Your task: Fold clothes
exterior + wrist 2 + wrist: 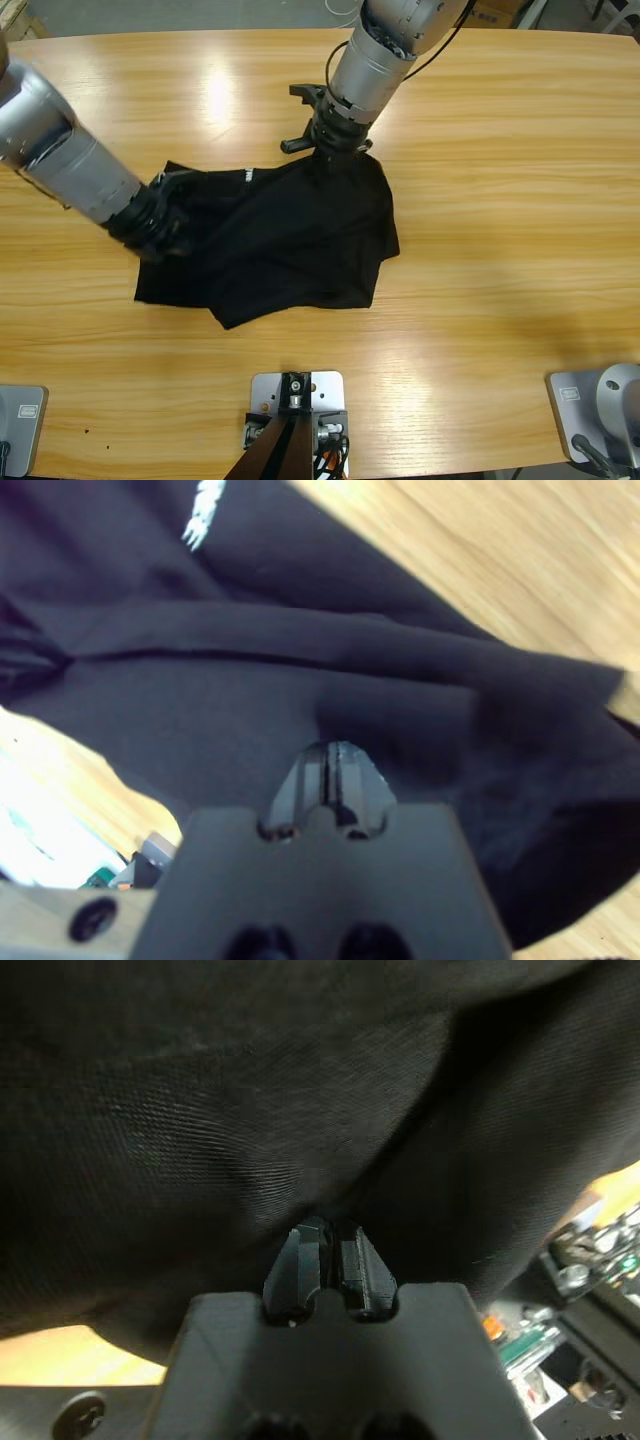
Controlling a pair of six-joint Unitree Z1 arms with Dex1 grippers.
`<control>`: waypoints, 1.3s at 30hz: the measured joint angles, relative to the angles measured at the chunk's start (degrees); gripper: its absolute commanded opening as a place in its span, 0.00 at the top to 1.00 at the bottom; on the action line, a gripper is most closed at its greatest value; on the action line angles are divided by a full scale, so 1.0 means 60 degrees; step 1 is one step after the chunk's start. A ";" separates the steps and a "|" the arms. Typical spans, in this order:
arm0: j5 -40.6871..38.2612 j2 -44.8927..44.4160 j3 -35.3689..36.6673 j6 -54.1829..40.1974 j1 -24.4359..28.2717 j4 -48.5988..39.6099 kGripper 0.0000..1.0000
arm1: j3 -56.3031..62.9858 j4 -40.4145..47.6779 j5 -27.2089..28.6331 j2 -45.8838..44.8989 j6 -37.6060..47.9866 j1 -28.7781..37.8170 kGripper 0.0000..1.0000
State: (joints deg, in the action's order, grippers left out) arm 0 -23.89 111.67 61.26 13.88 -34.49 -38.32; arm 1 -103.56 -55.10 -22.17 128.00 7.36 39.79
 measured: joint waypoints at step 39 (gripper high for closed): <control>0.0016 -0.0068 -0.0381 0.0086 -0.0052 0.0423 1.00 | -0.3144 -0.0957 -0.0424 0.1470 0.0170 0.1788 1.00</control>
State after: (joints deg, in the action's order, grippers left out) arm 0 -23.79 111.26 58.97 14.39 -34.80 -35.78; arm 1 -122.42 -60.84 -24.71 136.82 8.38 50.52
